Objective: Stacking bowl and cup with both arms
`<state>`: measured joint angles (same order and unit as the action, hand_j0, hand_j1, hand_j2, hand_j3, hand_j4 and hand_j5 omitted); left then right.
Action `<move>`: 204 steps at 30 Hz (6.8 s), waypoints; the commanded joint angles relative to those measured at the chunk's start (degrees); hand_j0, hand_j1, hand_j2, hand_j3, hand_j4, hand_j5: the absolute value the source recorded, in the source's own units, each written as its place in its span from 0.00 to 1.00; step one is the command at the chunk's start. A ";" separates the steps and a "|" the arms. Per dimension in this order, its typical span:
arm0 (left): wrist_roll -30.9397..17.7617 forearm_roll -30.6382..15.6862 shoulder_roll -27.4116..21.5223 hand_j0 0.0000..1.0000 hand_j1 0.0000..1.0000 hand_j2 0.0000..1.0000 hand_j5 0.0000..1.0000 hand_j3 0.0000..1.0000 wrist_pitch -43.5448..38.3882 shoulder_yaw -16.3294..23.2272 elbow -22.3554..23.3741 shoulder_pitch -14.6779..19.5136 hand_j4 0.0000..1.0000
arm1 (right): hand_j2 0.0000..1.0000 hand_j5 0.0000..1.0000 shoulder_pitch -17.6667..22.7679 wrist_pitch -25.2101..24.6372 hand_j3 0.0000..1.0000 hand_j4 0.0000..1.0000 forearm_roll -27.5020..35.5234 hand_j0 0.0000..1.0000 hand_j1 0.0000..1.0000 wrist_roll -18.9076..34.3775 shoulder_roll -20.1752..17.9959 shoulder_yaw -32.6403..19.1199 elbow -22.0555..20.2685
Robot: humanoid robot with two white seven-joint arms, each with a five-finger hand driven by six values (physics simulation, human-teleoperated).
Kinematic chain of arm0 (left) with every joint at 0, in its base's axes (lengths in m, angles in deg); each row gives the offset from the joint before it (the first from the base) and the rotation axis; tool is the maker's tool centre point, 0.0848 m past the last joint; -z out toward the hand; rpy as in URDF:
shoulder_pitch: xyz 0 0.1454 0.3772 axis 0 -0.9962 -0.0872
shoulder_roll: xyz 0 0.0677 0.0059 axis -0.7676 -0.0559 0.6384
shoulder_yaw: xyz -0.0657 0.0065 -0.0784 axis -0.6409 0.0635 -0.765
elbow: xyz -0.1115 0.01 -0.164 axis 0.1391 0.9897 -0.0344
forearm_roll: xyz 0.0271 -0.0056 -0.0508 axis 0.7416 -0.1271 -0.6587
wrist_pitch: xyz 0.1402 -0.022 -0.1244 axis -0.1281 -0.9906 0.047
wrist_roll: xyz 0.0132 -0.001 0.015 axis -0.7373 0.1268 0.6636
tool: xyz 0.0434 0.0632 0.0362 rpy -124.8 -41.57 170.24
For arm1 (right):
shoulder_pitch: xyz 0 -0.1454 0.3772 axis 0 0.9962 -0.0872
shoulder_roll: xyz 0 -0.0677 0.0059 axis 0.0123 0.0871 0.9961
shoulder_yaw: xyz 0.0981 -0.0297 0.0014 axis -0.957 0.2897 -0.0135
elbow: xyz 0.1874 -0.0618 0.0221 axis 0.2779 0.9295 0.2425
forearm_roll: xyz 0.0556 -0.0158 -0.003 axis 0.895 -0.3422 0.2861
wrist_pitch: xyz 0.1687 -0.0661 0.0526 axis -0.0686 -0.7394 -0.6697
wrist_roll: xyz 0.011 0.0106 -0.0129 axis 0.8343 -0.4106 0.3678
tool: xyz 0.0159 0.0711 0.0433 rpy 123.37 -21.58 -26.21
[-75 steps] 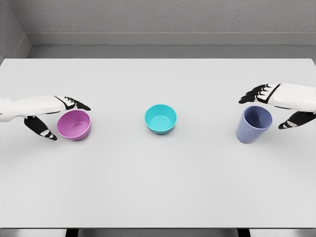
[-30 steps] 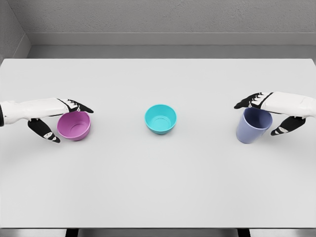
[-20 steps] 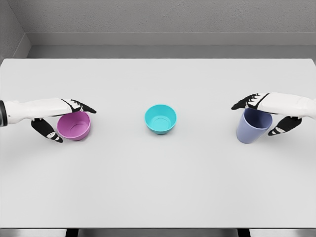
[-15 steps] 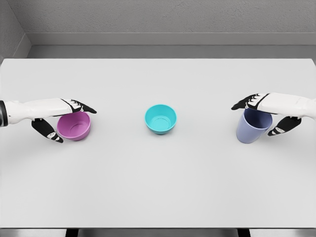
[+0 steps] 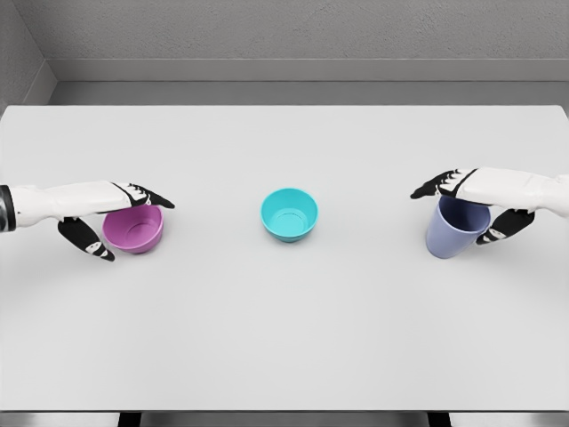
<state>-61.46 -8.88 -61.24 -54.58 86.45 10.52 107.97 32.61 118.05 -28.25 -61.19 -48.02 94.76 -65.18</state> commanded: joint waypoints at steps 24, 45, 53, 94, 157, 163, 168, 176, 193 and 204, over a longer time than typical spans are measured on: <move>0.11 -0.88 -0.04 1.00 1.00 1.00 1.00 1.00 -0.05 -1.08 1.57 -0.09 1.00 | 0.89 0.89 0.00 -0.08 0.89 0.89 -1.17 0.89 0.89 0.59 0.35 -0.24 0.50; 0.11 -0.79 1.28 1.00 1.00 1.00 1.00 1.00 -0.05 -1.08 2.53 -0.62 1.00 | 0.75 0.75 0.18 -0.08 0.75 0.75 -3.54 0.75 0.75 0.24 0.79 -0.68 0.41; 0.11 -0.79 2.07 1.00 1.00 1.00 1.00 1.00 -0.05 -1.08 3.32 -0.79 1.00 | 0.72 0.72 0.26 -0.08 0.72 0.72 -3.72 0.72 0.72 0.24 0.79 -0.68 0.32; 0.02 -0.62 3.92 1.00 1.00 1.00 1.00 1.00 -0.05 -0.99 5.00 -1.05 1.00 | 0.64 0.64 -0.62 -0.08 0.64 0.64 -3.98 0.64 0.64 -0.99 1.05 -3.32 -1.00; -0.60 -0.53 9.89 0.70 0.70 0.70 0.70 0.70 -0.05 -3.54 4.73 1.58 0.70 | 0.62 0.62 -4.92 -0.08 0.62 0.62 -3.72 0.62 0.62 -1.78 0.87 -3.41 -7.76; -0.60 -0.53 10.95 0.70 0.70 0.70 0.70 0.70 -0.05 -3.54 4.64 2.28 0.70 | 0.62 0.62 -5.01 -0.08 0.62 0.62 -3.72 0.62 0.62 -1.87 0.96 -3.41 -7.76; -0.60 -0.53 12.09 0.70 0.70 0.70 0.70 0.70 -0.05 -3.54 4.64 2.90 0.70 | 0.62 0.62 -5.01 -0.08 0.62 0.62 -3.63 0.62 0.62 -1.87 0.96 -3.50 -7.76; -0.60 -0.53 14.38 0.70 0.70 0.70 0.70 0.70 -0.05 -3.54 4.82 3.78 0.70 | 0.62 0.62 -5.01 -0.08 0.62 0.62 -3.45 0.62 0.62 -2.22 0.96 -3.50 -7.76; -0.68 -0.53 18.16 0.70 0.70 0.70 0.70 0.70 -0.05 -3.45 4.82 5.36 0.70 | 0.62 0.62 -5.10 -0.08 0.62 0.62 -3.45 0.62 0.62 -2.22 0.96 -3.50 -7.76; -0.68 -0.44 21.93 0.70 0.70 0.70 0.70 0.70 -0.05 -3.27 5.08 6.24 0.70 | 0.62 0.62 -5.10 -0.08 0.62 0.62 -2.93 0.62 0.62 -3.10 0.96 -2.88 -7.76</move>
<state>-62.15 -8.87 -40.12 -54.55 83.25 15.51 114.30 27.51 118.05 -31.60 -63.97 -47.02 91.89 -72.94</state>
